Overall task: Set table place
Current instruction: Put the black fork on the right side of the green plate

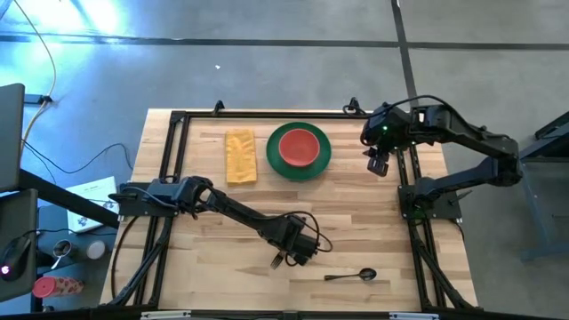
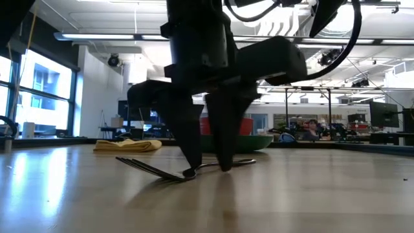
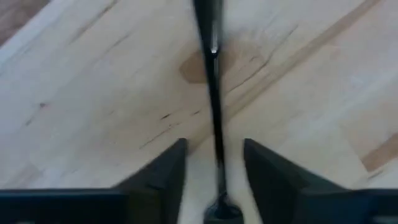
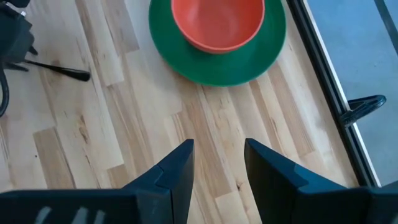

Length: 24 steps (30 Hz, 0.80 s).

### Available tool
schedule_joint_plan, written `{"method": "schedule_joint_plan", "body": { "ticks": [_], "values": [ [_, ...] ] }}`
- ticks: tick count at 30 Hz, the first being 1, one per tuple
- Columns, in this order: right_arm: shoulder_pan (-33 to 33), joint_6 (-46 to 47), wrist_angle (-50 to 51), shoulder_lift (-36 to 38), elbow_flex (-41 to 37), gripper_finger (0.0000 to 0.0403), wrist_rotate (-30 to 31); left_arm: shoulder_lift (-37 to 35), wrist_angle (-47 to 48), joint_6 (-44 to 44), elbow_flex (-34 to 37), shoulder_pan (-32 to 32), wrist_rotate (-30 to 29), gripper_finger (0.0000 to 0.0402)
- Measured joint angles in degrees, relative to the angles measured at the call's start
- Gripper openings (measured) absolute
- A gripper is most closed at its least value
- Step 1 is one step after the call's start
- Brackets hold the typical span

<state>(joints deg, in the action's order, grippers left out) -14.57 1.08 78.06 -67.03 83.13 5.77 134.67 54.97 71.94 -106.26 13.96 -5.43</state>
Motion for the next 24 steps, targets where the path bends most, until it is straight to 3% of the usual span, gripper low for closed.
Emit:
{"method": "schedule_joint_plan", "body": {
  "ticks": [3, 4, 8, 11, 14, 17, 20, 24],
  "values": [
    [0.00, 0.14, 0.00, 0.36, -0.02, 0.0134, 0.01, -0.63, 1.00, -2.03, -0.30, 0.00, -0.64, 0.0035],
    [0.00, 0.20, 0.00, 0.60, -0.01, 0.0134, 0.01, -0.57, 1.03, -2.73, -0.53, 0.00, -0.71, 0.0019],
    [0.00, 0.42, -0.35, 1.34, -0.02, 0.0134, 0.01, 0.00, 6.87, -5.59, -3.87, -0.13, -0.97, 0.0007],
    [0.00, 0.40, -3.04, 2.29, -0.02, 0.0134, 0.01, 0.04, 16.83, -7.20, -10.41, -0.07, -4.32, 0.0005],
    [0.00, 0.35, -7.83, 3.38, -0.02, 0.0134, -0.55, -0.09, 33.07, -7.92, -19.75, 0.00, -10.94, 0.0004],
    [-0.02, -0.23, -12.67, 3.87, -0.02, 0.0133, -6.53, -1.60, 33.40, -15.86, -26.34, 0.02, -19.18, 0.0002],
    [-0.02, -1.90, -16.55, 3.01, 0.00, 0.0133, -17.55, -4.72, 34.50, -27.54, -28.98, 0.17, -24.79, 0.0002],
    [-0.42, -2.79, -19.41, -0.97, 0.00, 0.0125, -30.95, -8.09, 34.04, -40.48, -26.30, -0.07, -22.59, 0.0001]
  ]
}}
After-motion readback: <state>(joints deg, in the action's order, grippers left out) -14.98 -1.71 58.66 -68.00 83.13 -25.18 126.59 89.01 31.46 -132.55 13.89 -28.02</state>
